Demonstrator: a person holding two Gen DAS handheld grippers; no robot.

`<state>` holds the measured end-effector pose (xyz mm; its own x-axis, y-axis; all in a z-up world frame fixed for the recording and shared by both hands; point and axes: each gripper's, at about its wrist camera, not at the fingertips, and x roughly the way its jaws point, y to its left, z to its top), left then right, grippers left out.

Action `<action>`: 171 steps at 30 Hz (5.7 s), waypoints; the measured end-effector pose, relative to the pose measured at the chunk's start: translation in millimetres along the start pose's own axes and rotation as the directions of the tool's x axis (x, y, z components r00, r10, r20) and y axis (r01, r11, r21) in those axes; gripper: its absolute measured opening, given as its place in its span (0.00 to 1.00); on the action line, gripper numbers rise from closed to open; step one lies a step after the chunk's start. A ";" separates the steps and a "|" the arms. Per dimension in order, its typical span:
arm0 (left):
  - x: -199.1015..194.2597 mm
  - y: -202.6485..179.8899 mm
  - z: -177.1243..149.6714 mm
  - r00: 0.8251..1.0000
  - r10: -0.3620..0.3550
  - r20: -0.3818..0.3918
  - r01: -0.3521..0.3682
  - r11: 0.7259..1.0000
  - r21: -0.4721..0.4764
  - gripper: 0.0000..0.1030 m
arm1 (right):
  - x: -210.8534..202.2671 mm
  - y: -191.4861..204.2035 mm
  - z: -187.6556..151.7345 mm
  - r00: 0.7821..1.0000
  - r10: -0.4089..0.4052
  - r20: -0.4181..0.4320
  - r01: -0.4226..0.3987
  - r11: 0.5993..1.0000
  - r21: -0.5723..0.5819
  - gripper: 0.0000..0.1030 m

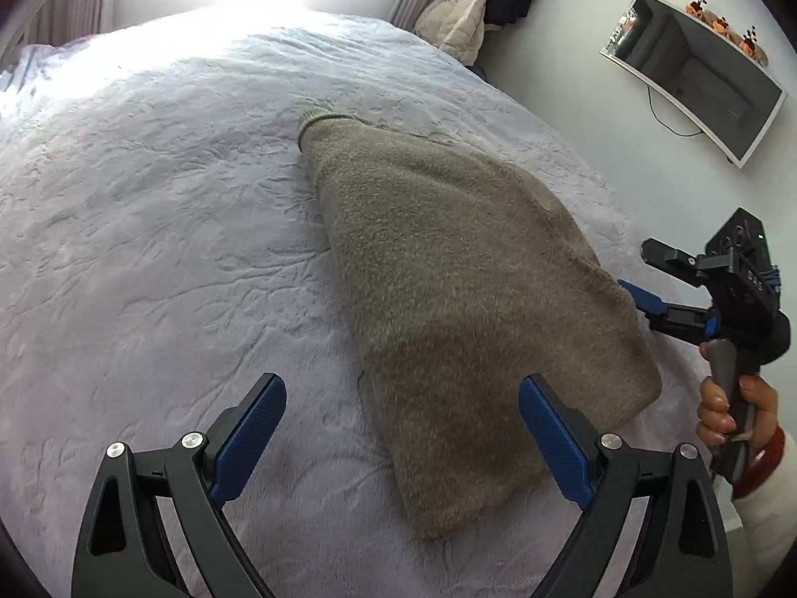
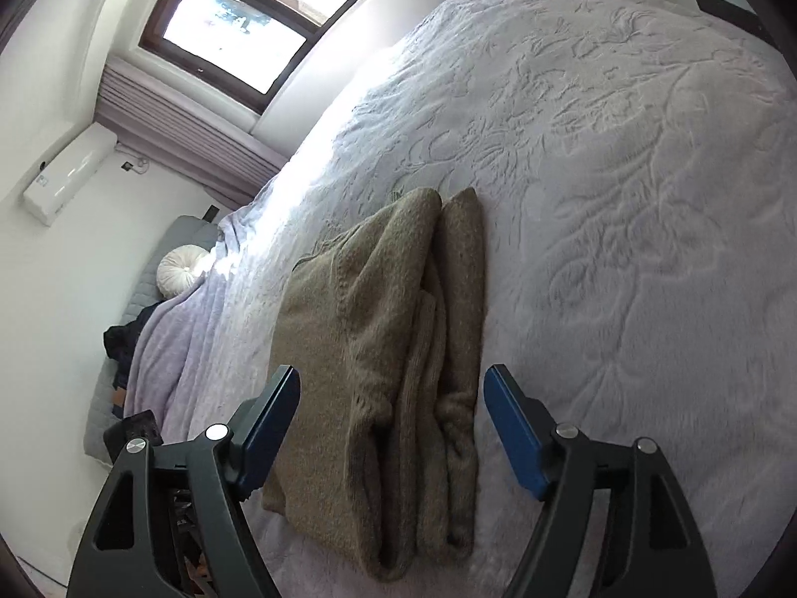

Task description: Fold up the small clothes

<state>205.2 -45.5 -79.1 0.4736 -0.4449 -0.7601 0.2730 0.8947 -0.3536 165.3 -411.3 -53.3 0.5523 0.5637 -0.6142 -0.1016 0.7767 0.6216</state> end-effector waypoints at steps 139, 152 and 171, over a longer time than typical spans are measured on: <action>-200.5 41.0 -167.4 0.873 0.488 -0.026 -0.487 0.865 -0.123 1.00 | 35.2 233.3 -256.2 0.826 -0.564 -0.015 0.511 0.759 -0.403 0.86; -200.5 39.8 -167.6 0.873 0.487 -0.033 -0.487 0.864 -0.123 1.00 | 35.0 234.2 -257.9 0.826 -0.563 -0.018 0.510 0.761 -0.401 0.86; -200.4 36.7 -169.9 0.864 0.503 -0.020 -0.502 0.858 -0.109 1.00 | 34.3 233.3 -258.1 0.825 -0.564 -0.020 0.510 0.760 -0.403 0.86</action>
<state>-21.9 83.3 -32.4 0.5301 0.0660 -0.8454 -0.0944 0.9954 0.0186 -53.0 -138.3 -54.9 0.4968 0.0327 -0.8672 -0.1292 0.9909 -0.0366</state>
